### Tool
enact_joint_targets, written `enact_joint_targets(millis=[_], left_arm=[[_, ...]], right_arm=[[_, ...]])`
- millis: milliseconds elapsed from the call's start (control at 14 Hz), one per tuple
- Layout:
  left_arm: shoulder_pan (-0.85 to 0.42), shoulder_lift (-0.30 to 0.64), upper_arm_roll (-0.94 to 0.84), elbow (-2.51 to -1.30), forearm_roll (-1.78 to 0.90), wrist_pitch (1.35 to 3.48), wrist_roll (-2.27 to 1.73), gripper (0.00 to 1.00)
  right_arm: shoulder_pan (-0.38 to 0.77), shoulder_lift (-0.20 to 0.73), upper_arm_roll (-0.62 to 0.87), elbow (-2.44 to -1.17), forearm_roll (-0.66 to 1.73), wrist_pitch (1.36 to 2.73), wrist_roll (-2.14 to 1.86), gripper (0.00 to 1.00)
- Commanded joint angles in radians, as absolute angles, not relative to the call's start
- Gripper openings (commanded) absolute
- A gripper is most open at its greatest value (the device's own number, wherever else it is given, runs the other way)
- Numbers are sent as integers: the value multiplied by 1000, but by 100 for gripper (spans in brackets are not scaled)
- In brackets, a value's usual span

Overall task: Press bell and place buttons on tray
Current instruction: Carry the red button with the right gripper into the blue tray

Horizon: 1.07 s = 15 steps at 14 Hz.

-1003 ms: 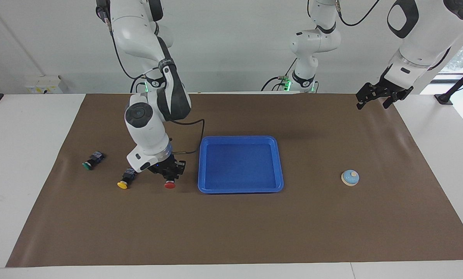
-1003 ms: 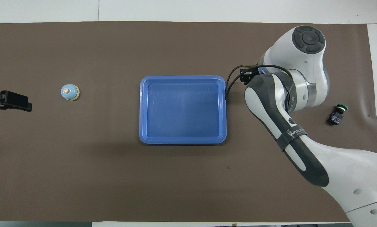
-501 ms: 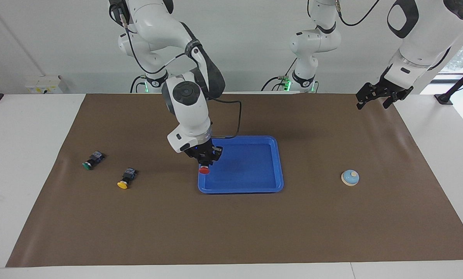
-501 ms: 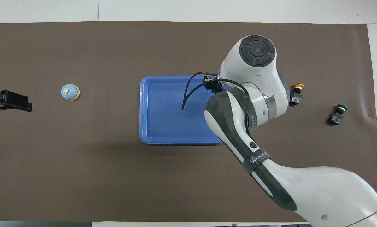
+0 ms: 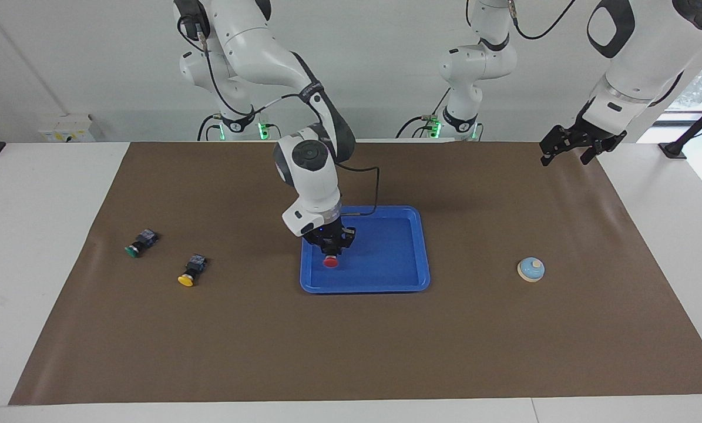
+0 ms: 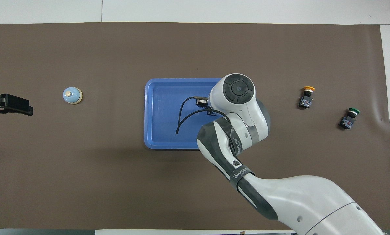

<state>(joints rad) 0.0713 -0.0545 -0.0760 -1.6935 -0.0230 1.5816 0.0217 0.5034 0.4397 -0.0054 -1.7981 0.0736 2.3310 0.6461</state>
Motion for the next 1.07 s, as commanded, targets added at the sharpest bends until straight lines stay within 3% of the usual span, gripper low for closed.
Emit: enact_joint_targets(millis=[0, 72, 143, 215, 573, 1003], left_arm=[[72, -60, -74, -1684, -25, 1574, 23, 100], [72, -60, -74, -1684, -25, 1574, 23, 100], [74, -60, -74, -1684, -25, 1574, 23, 100], [72, -60, -74, -1683, -25, 1574, 23, 100], [72, -60, -74, -1684, -25, 1574, 21, 100], [72, -60, -74, -1684, -25, 1574, 21, 100]], right_arm=[[495, 416, 2, -1859, 91, 2385, 653, 0], [495, 414, 2, -1864, 91, 2387, 660, 16], [495, 413, 2, -1867, 91, 2387, 667, 96], [505, 413, 2, -1862, 91, 2378, 684, 100], [494, 370, -6, -1798, 91, 2226, 709, 100], [287, 264, -15, -1749, 72, 2079, 593, 100]])
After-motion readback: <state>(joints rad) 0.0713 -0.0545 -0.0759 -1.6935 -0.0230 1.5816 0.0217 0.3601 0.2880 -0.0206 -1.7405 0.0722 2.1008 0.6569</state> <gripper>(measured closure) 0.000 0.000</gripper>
